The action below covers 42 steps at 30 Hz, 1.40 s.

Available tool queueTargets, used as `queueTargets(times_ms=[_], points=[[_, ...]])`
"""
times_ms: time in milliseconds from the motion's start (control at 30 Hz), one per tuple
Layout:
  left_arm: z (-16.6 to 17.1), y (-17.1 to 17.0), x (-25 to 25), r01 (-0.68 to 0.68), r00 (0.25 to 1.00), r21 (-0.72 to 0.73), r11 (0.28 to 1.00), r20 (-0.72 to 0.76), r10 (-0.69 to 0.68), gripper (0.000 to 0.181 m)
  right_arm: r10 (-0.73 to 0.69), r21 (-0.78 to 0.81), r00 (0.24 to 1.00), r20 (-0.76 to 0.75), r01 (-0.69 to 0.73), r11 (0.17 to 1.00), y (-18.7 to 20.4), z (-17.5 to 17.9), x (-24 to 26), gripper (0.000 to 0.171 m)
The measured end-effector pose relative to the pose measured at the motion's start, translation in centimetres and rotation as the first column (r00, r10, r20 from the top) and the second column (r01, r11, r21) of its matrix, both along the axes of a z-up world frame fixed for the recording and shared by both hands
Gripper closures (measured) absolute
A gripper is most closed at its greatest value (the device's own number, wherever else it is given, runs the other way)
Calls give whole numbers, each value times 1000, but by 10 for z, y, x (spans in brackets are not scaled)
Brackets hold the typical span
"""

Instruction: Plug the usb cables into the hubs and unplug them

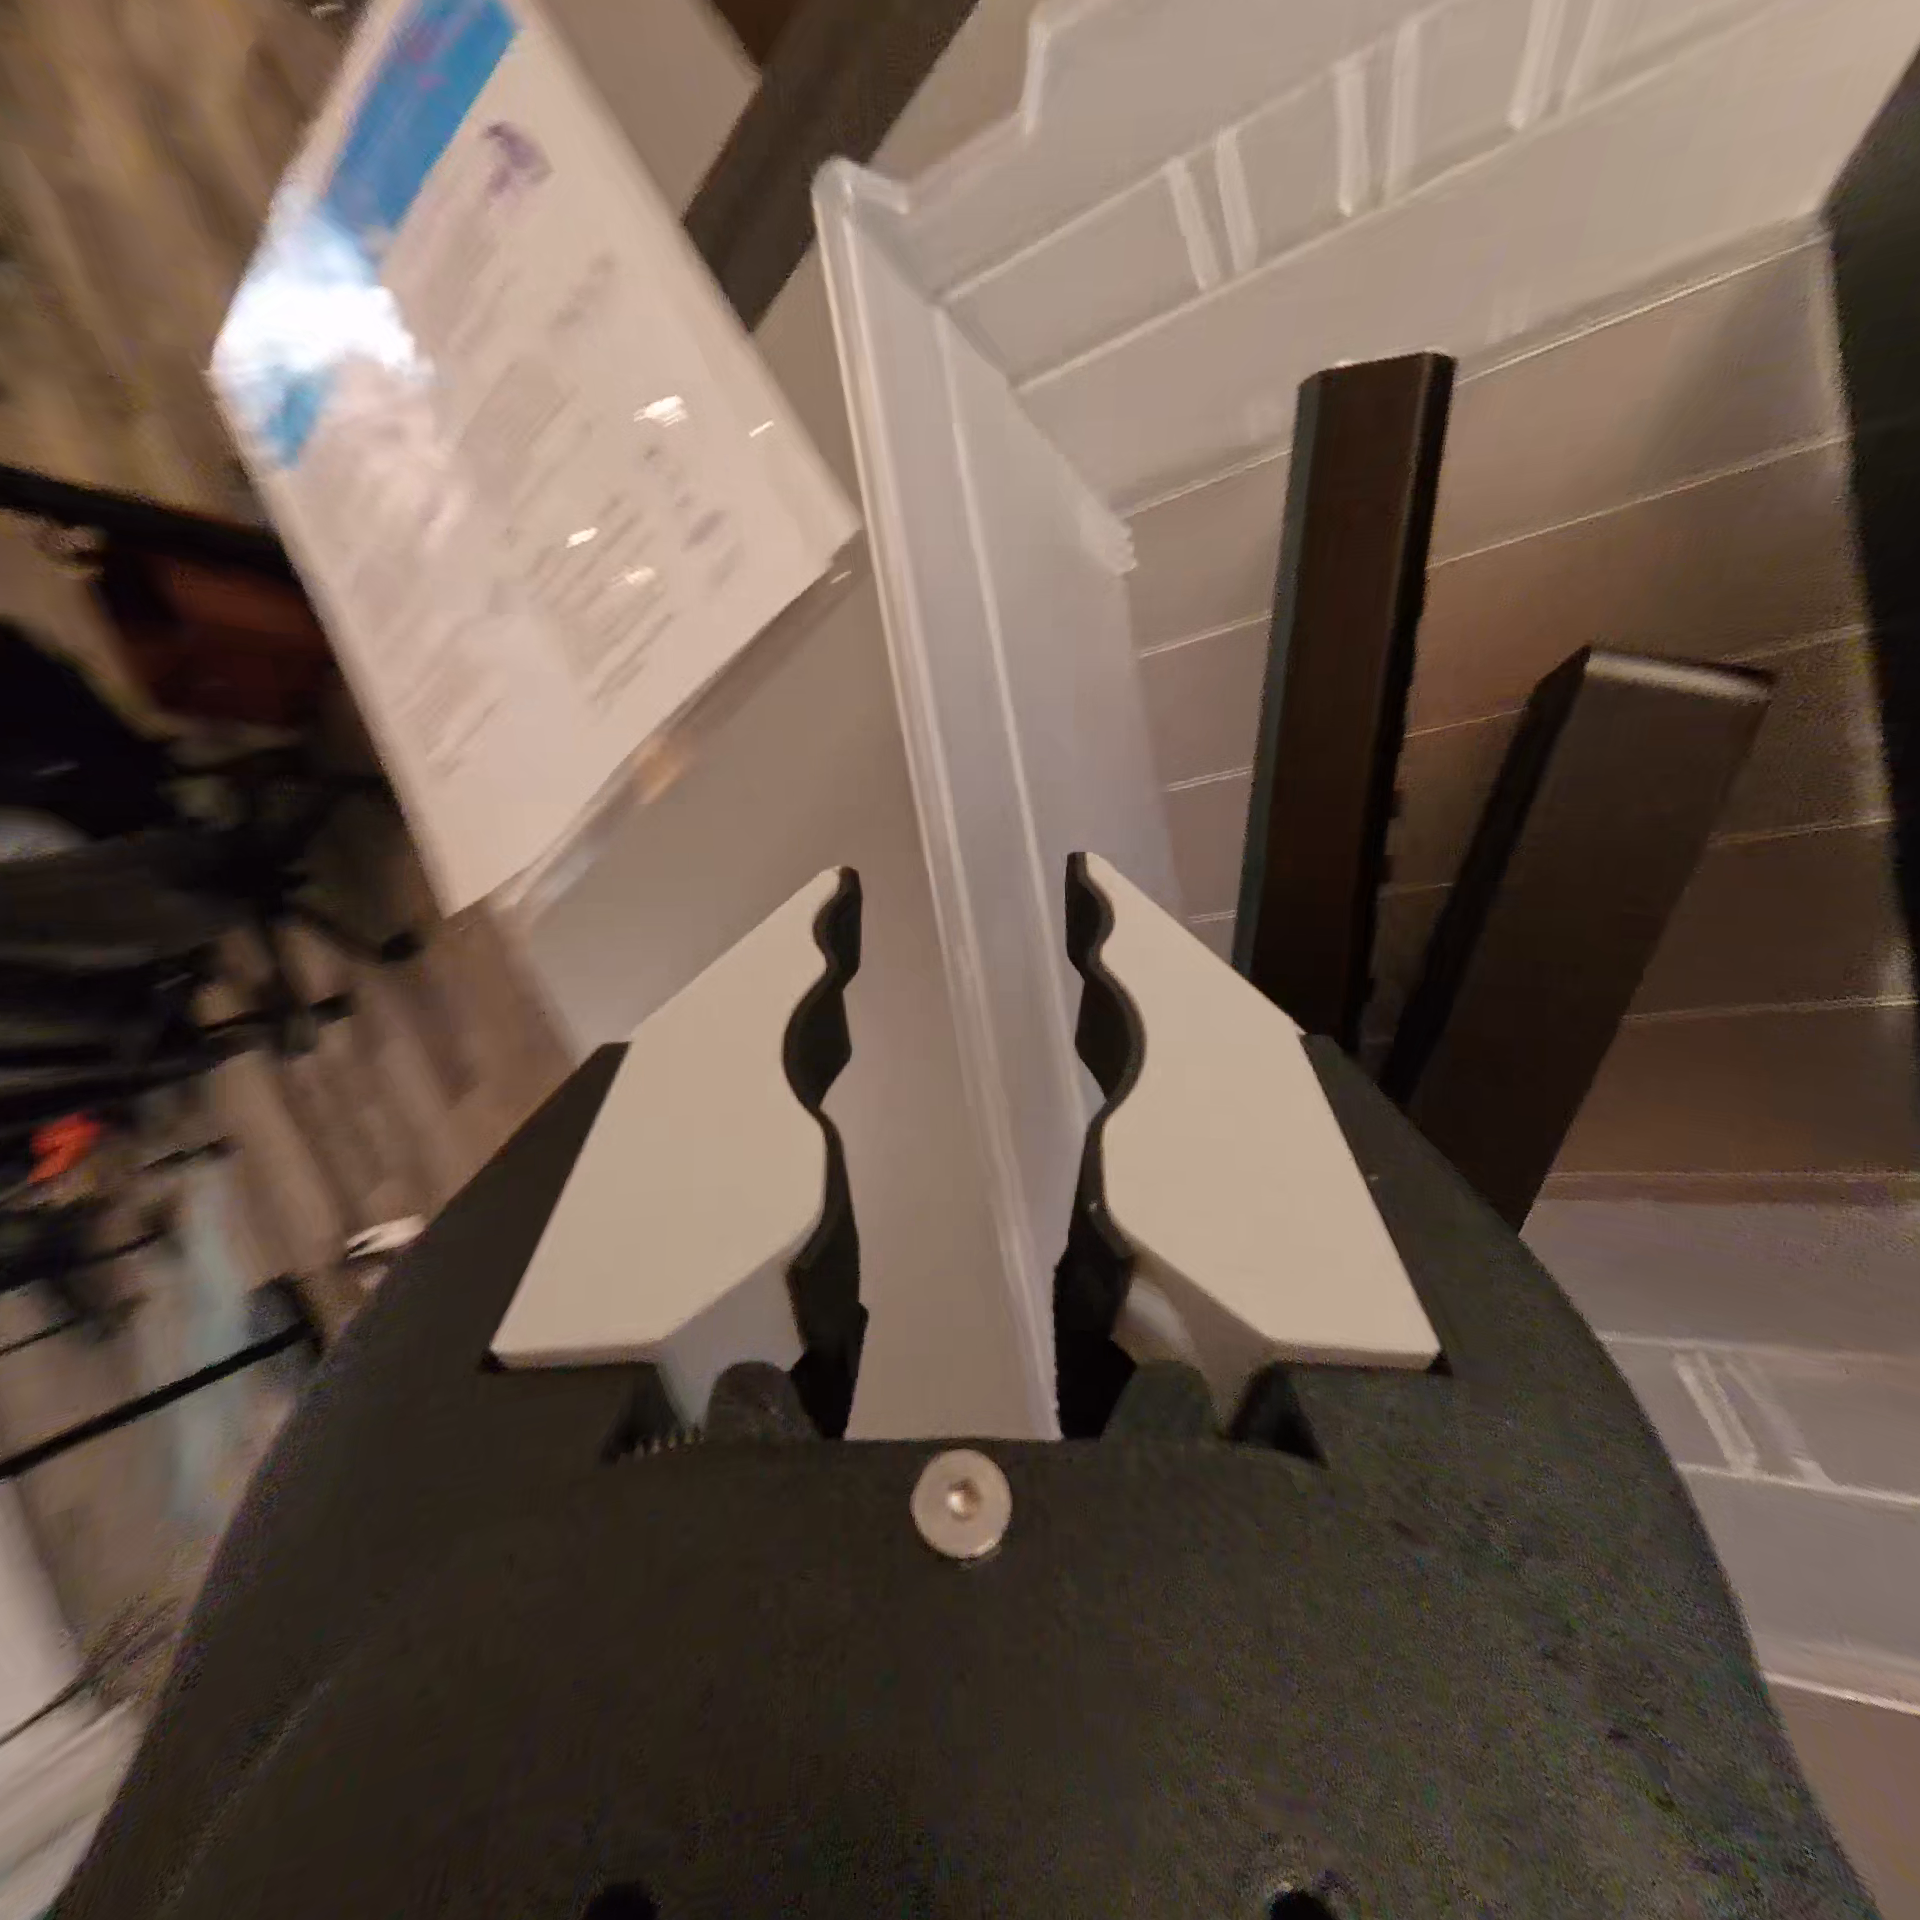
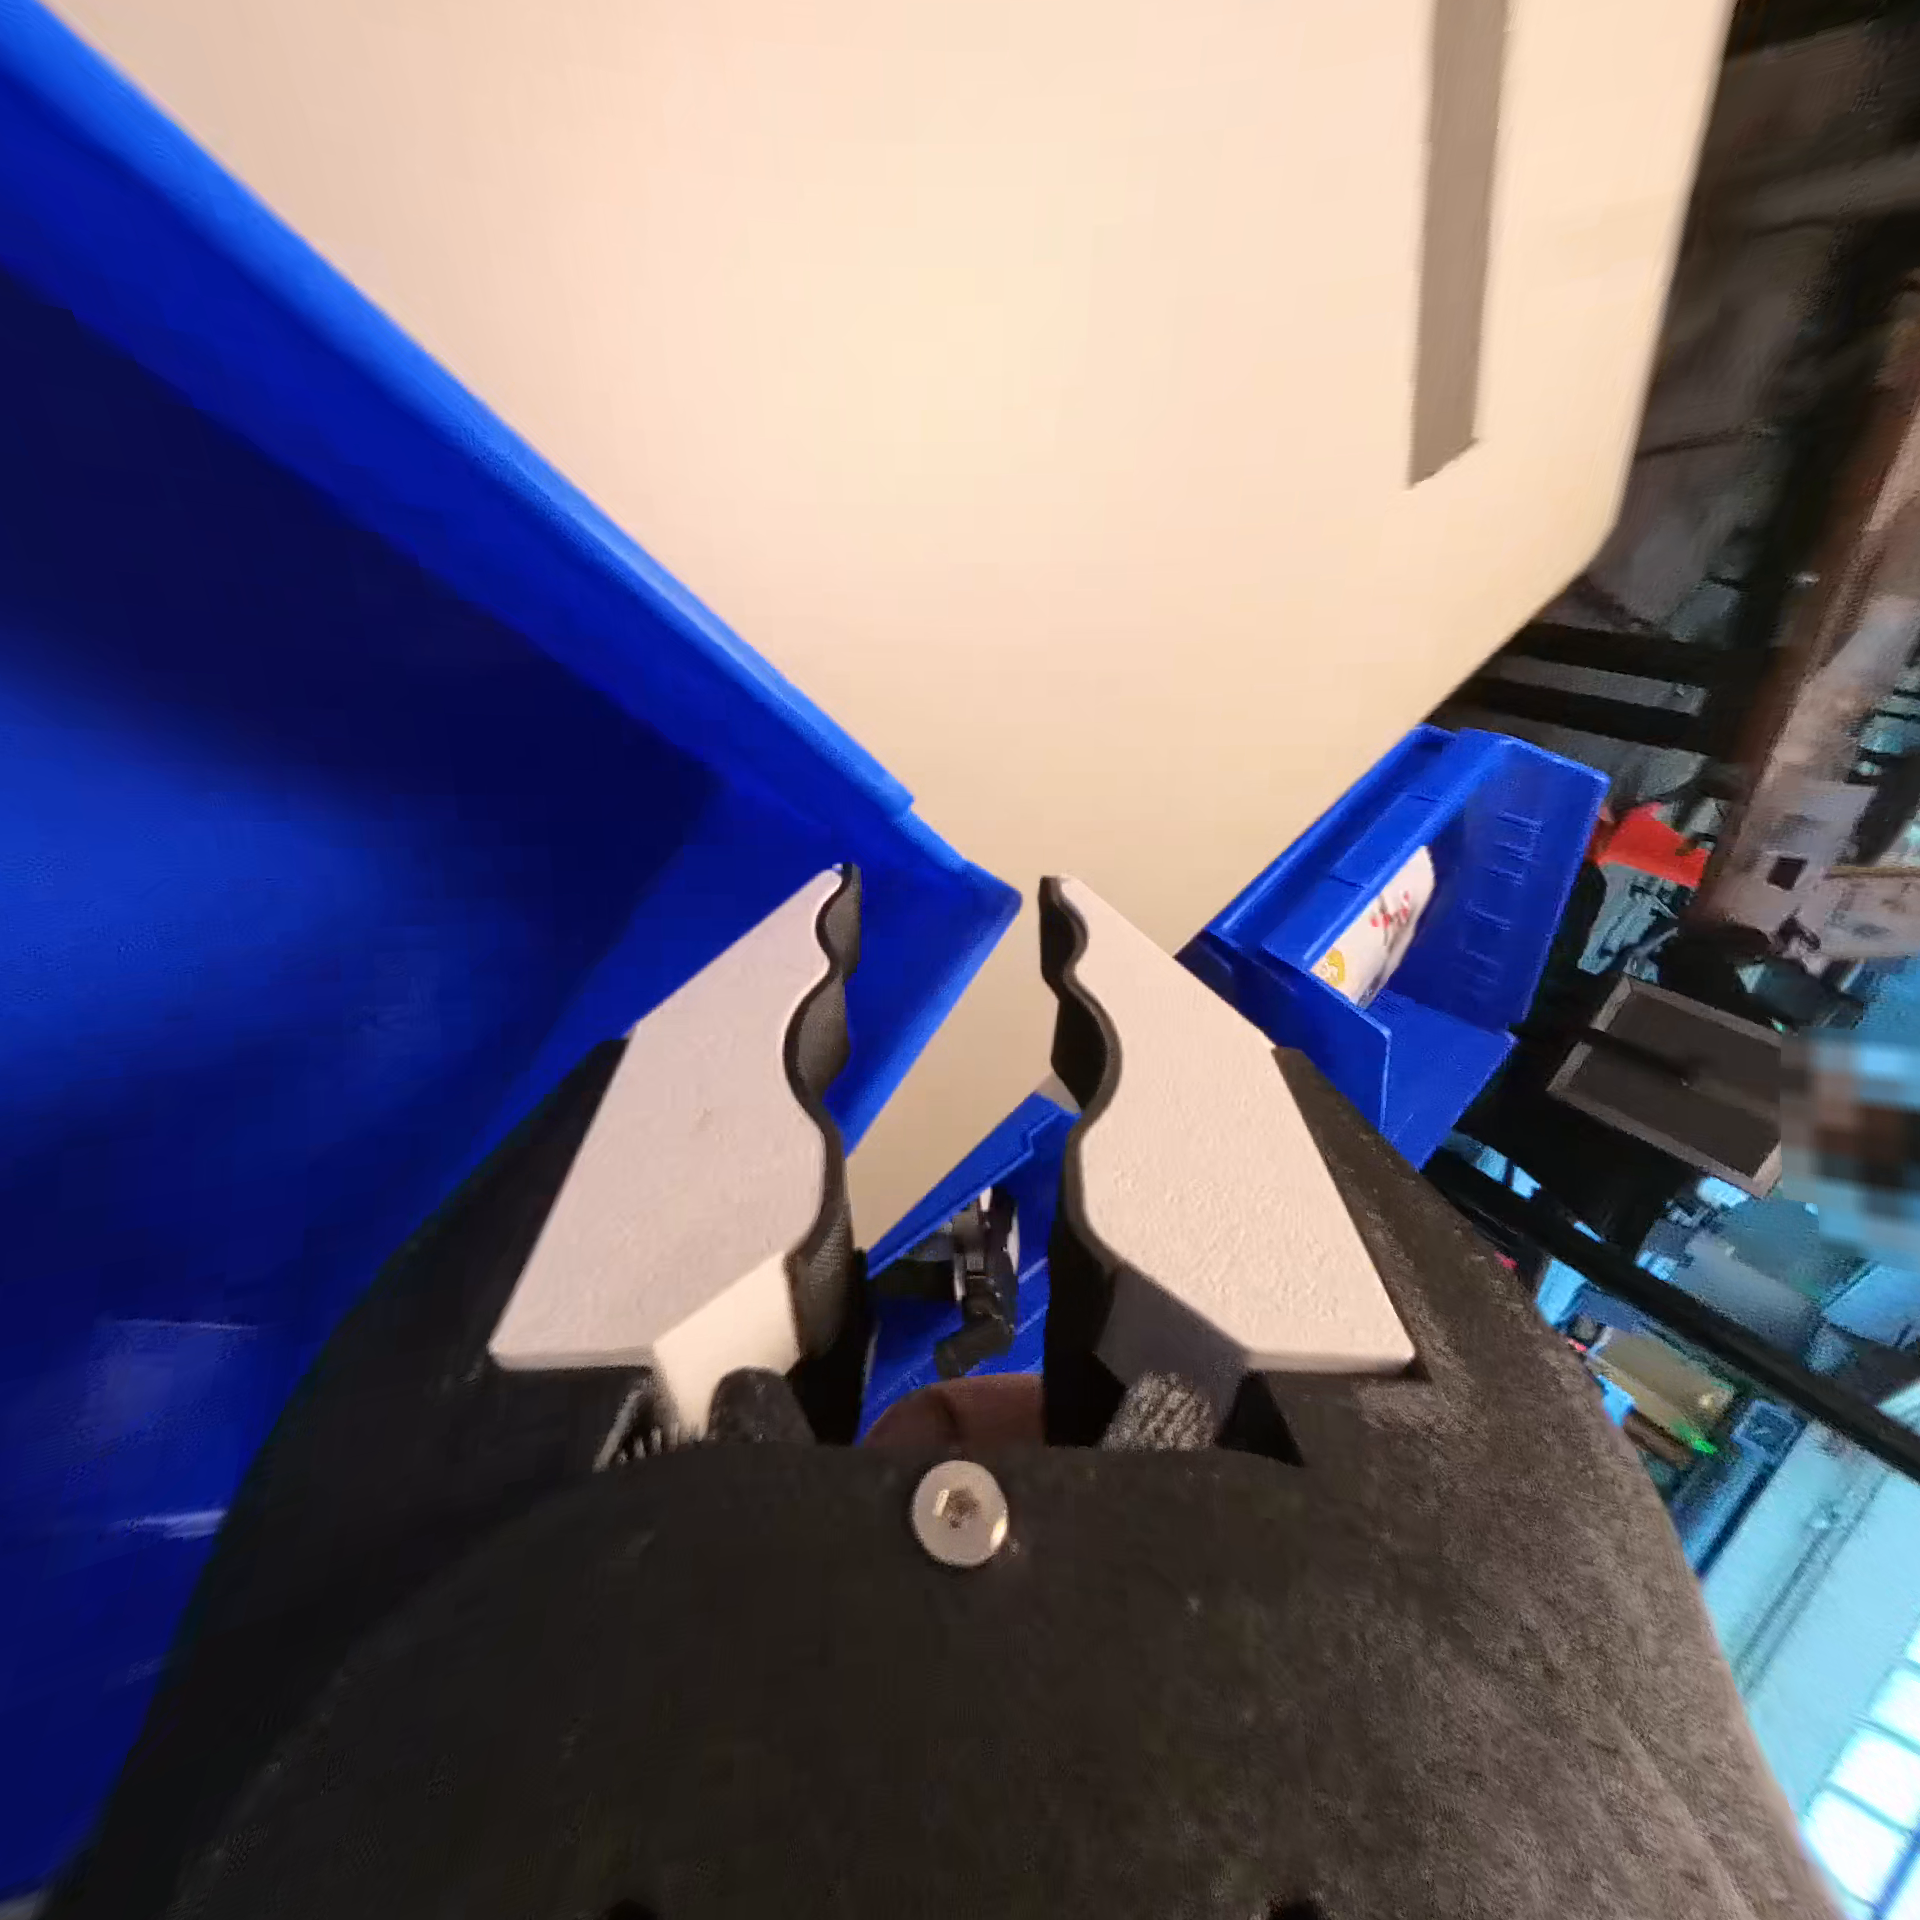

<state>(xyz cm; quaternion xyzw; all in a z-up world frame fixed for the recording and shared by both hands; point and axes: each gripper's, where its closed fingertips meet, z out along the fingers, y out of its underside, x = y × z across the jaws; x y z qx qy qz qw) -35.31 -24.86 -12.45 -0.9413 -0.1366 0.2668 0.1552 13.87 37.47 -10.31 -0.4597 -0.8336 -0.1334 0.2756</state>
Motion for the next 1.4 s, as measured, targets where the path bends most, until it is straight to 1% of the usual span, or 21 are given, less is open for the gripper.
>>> queueTargets(times_ms=[33, 133, 167, 233, 300, 367, 433, 500, 533, 600, 700, 833, 900, 967, 1033, 1100, 1167, 1233, 1267, 1333, 1400], points=[[12, -9, -1, -15, 997, -38, 999, -74, 12, 136, -13, -20, 999, -53, 12, 1000, -6, 8, -1, 132], [46, 5, 31, 10, 990, 36, 999, -143, -5, 132, -5, -232, 981, -195, -41, 972, -57, 22, -3, 129], [52, 24, 55, 53, 994, 112, 992, -99, -42, 130, 19, -359, 976, -218, -99, 928, -89, 21, -3, 128], [53, 70, 113, 146, 986, 255, 956, 42, -162, 127, 99, -597, 970, -220, -214, 773, -161, 15, 3, 127], [34, 106, 173, 204, 929, 285, 937, 245, -277, 119, 199, -726, 969, -148, -243, 644, -220, -5, 14, 117], [8, 131, 214, 269, 863, 231, 935, 373, -341, 108, 297, -758, 953, -66, -242, 606, -258, -31, 22, 96], [-18, 147, 225, 278, 862, 142, 950, 399, -312, 107, 349, -766, 937, -32, -247, 594, -283, -50, 24, 89], [-39, 156, 229, 290, 871, 67, 955, 394, -292, 112, 352, -698, 936, 8, -247, 672, -281, -70, 19, 87], [-47, 157, 230, 305, 876, 28, 952, 384, -292, 117, 356, -651, 934, 30, -252, 716, -275, -79, 18, 94], [-52, 147, 216, 335, 917, -103, 937, 264, -299, 127, 368, -637, 929, 33, -265, 724, -271, -81, 19, 113], [-52, 130, 227, 368, 897, -123, 922, 309, -316, 142, 436, -576, 897, 69, -321, 752, -252, -81, 32, 114], [-53, 73, 241, 386, 870, -220, 896, 410, -275, 150, 442, -415, 876, 196, -334, 846, -197, -81, 58, 119], [-53, 33, 242, 362, 876, -308, 880, 436, -207, 151, 380, -313, 885, 270, -293, 903, -164, -79, 74, 122], [-50, 0, 234, 284, 913, -369, 885, 385, -133, 142, 270, -209, 923, 274, -217, 953, -133, -74, 83, 123], [-40, -8, 232, 190, 940, -276, 942, 329, -93, 123, 143, -192, 977, 161, -111, 975, -117, -65, 81, 107], [-24, 9, 234, 110, 961, -48, 993, 259, -94, 108, 26, -283, 999, -25, -32, 959, -119, -55, 73, 93], [-4, 33, 228, -15, 986, 230, 973, 162, -23, 104, -110, -418, 968, -224, 6, 908, -129, -44, 62, 87], [9, 52, 218, -142, 988, 470, 871, 115, 98, 104, -267, -534, 873, -408, 9, 845, -136, -31, 47, 84], [10, 56, 212, -187, 982, 538, 822, 98, 159, 105, -361, -588, 796, -487, 7, 809, -137, -23, 37, 85], [-1, 59, 204, -259, 961, 589, 765, 78, 265, 108, -507, -656, 629, -590, -6, 755, -135, -12, 17, 86], [-12, 61, 198, -279, 944, 601, 749, 30, 328, 120, -560, -639, 536, -631, 50, 768, -126, -16, 5, 91]])
